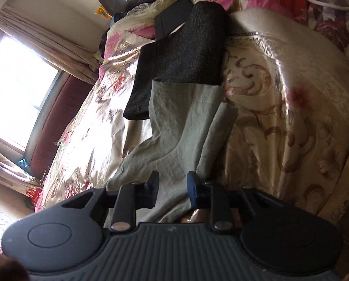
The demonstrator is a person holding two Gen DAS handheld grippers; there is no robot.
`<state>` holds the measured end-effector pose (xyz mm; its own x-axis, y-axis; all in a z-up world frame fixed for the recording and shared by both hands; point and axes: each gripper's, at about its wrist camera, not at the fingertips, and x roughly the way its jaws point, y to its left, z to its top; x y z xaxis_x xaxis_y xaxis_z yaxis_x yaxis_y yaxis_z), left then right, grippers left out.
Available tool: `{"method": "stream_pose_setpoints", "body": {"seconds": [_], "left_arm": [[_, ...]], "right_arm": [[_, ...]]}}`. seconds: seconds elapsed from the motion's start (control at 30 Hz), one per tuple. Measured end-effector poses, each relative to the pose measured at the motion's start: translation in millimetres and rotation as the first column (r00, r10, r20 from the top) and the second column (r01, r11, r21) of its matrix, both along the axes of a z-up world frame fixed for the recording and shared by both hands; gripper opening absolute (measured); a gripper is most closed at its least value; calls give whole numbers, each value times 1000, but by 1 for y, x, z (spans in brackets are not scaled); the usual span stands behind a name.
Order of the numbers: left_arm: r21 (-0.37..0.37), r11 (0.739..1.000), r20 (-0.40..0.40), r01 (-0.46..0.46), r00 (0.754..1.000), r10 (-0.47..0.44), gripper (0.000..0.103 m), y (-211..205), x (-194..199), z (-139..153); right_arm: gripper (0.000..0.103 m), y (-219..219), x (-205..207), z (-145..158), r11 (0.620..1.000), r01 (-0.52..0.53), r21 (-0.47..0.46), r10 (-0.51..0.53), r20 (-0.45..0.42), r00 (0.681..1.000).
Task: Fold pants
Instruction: 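Hold the pants leg end with the right gripper beside the black cloth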
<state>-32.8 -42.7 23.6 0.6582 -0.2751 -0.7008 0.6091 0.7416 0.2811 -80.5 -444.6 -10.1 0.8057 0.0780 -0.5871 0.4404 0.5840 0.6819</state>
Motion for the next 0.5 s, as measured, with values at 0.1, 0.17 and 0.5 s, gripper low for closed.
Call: {"method": "stream_pose_setpoints", "body": {"seconds": [0.1,0.17,0.5], "left_arm": [[20,999,-2,39,999,-39,68,-12,-6,-3],[23,998,3,53,999,-54,68,-15,-10,-2],[9,999,13,37,999,-37,68,-12,-13,2]], "right_arm": [[27,-7,-6,1,994,73,-83,-76,-41,996],[27,-15,-7,-4,995,91,-35,-92,-22,995],[8,-23,9,-13,989,149,20,-149,-11,989]]}}
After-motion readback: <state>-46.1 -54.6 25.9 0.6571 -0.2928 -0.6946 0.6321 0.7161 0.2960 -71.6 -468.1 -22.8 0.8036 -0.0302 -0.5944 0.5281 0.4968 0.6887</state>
